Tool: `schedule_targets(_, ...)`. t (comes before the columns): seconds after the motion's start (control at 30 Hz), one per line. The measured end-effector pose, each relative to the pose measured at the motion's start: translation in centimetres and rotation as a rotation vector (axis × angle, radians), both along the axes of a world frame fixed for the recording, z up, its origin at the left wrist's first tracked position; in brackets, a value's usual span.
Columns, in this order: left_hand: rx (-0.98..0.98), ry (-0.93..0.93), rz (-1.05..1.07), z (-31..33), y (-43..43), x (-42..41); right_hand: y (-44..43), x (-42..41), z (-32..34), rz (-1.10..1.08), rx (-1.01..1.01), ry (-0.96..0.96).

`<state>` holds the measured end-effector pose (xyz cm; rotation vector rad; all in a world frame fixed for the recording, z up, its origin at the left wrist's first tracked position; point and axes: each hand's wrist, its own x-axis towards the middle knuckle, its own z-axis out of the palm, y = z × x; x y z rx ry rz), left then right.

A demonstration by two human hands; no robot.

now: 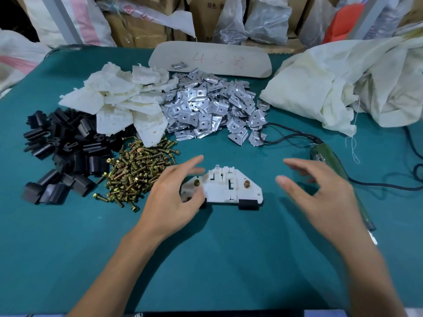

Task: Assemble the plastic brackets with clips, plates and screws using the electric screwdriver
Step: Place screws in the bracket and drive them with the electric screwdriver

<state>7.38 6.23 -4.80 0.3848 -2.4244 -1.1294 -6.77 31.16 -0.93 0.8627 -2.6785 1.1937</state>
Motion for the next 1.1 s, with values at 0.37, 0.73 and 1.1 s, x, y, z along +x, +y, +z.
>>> schedule_targets(0.37,-0.341,-0.209,-0.185,-0.4,0.7,-3.6,6.4,-3.9,0.6,-0.363,0.6,-0.33)
schedule_targets(0.73,-0.343,-0.194,-0.164,-0.9,0.9,-3.3,0.0,-0.9,1.2,-0.051,-1.071,-1.108)
schedule_targets(1.1,-0.377,-0.188,-0.146,-1.2,0.8,-3.5,-9.1,-1.4,6.1,0.089,-1.084,-0.452)
